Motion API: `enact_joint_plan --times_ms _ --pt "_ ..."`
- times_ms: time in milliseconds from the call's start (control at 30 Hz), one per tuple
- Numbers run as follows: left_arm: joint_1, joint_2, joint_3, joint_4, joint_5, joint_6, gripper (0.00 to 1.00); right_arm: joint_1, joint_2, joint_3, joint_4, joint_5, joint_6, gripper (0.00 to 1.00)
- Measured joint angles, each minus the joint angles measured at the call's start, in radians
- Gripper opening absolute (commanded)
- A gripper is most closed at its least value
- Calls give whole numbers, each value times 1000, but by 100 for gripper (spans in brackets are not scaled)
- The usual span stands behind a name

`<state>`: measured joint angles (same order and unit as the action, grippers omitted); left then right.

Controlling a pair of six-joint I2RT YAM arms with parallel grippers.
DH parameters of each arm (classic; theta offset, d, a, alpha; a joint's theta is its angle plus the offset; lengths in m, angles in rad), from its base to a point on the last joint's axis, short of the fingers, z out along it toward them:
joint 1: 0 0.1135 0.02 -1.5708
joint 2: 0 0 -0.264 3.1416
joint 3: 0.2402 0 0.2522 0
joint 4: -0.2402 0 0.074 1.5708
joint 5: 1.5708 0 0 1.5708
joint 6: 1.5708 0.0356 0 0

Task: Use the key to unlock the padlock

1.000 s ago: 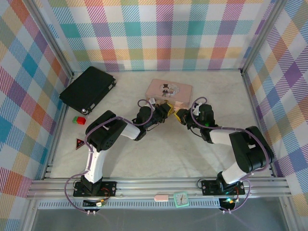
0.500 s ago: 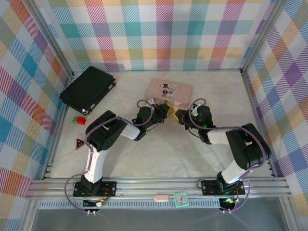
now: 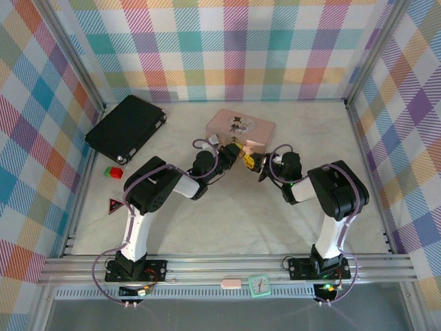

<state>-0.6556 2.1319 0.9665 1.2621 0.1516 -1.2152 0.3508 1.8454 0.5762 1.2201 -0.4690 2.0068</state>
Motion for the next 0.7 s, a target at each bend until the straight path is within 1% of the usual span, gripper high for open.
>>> enact_joint_plan --times_ms 200,400,567,633,667,700 --pt "0 11 33 31 -15 58 0 2 -3 0 48 65 48 0" --pt "-2 58 104 56 -16 68 0 2 -18 0 51 140 59 0" --pt "-4 60 111 53 -29 47 0 2 -15 1 62 145 63 0" --pt "-7 60 109 51 -52 29 0 -2 2 9 74 134 64 0" --pt "-9 60 105 50 -67 26 0 -3 13 15 79 126 64 1" --pt "-10 60 98 50 -82 22 0 -4 24 21 82 117 64 4"
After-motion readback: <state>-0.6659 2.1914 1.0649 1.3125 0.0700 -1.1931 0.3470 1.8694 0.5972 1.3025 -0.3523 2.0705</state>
